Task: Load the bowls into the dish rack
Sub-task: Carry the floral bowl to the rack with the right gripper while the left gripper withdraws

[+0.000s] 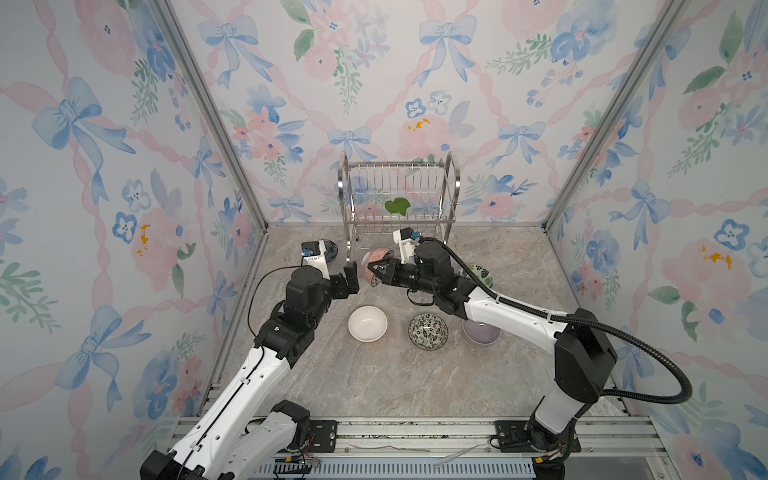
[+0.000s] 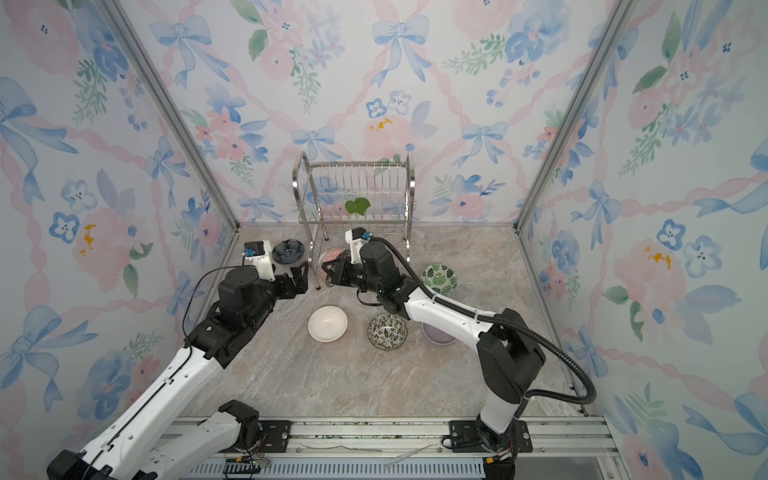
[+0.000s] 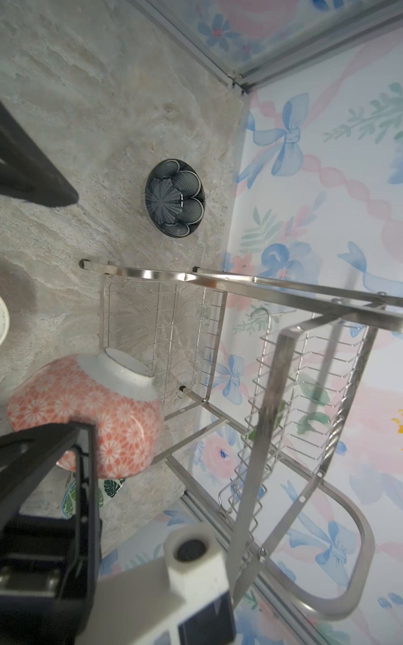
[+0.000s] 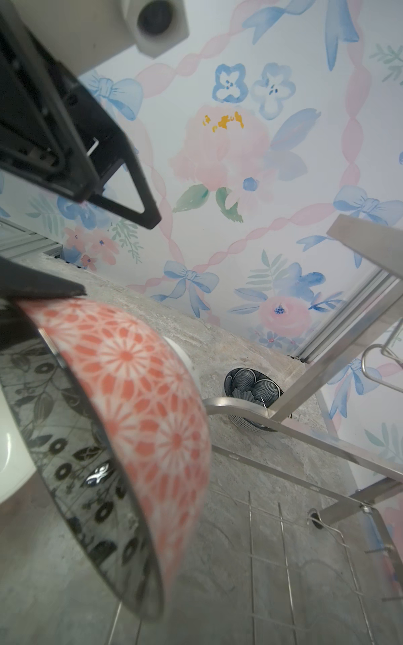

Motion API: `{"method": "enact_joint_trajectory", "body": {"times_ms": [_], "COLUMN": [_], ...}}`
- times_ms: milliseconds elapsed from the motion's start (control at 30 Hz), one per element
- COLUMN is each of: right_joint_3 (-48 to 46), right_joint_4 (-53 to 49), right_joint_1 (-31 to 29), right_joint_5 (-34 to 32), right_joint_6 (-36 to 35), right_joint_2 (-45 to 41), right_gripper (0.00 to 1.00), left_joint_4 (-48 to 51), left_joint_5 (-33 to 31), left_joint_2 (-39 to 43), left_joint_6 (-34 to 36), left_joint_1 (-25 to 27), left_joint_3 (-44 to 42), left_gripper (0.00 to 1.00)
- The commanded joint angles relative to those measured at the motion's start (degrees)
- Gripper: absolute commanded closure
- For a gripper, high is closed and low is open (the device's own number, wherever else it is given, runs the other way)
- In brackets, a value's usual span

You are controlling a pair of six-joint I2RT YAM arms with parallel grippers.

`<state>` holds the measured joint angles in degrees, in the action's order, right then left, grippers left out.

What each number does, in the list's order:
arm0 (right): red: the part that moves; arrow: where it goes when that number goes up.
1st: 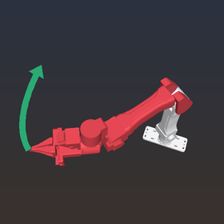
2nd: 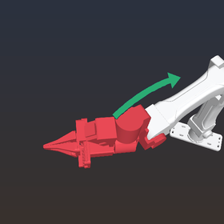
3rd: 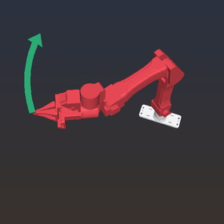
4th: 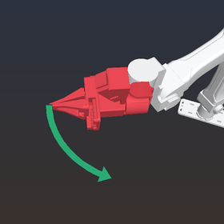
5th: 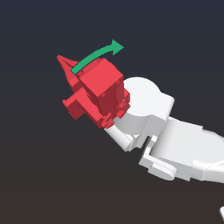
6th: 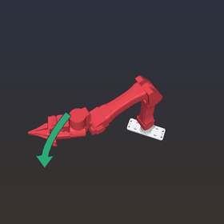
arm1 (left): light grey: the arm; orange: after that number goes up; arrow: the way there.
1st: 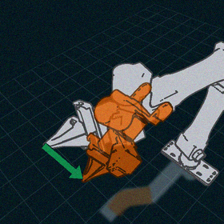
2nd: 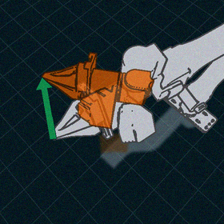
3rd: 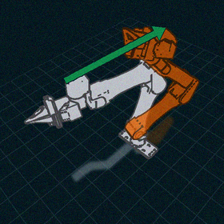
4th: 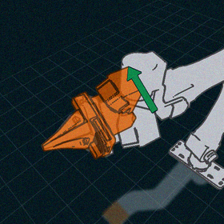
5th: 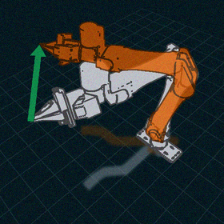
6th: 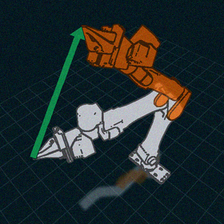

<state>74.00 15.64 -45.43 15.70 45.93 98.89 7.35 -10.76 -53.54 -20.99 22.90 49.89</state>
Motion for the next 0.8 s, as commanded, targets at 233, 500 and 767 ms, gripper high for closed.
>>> {"method": "enact_joint_trajectory", "body": {"times_ms": [233,500,767], "right_joint_3": [-6.1,-3.0,-0.1], "right_joint_4": [11.9,14.4,14.8], "right_joint_1": [5.7,8.5,9.3], "right_joint_5": [7.3,9.6,9.9], "right_joint_6": [-14.4,-13.0,-12.3], "right_joint_2": [1.5,6.5,9.5], "right_gripper": [1.0,1.0,1.0], "left_joint_4": [0.0,-4.2,-10.4], "left_joint_5": [4.7,9.1,11.0], "left_joint_2": [-3.4,-4.2,-9.2], "left_joint_6": [11.1,-2.1,-11.3], "left_joint_1": [-0.4,-2.0,-6.5], "left_joint_3": [4.4,-2.2,-6.9], "left_gripper": [0.02,0.02,0.02]}}
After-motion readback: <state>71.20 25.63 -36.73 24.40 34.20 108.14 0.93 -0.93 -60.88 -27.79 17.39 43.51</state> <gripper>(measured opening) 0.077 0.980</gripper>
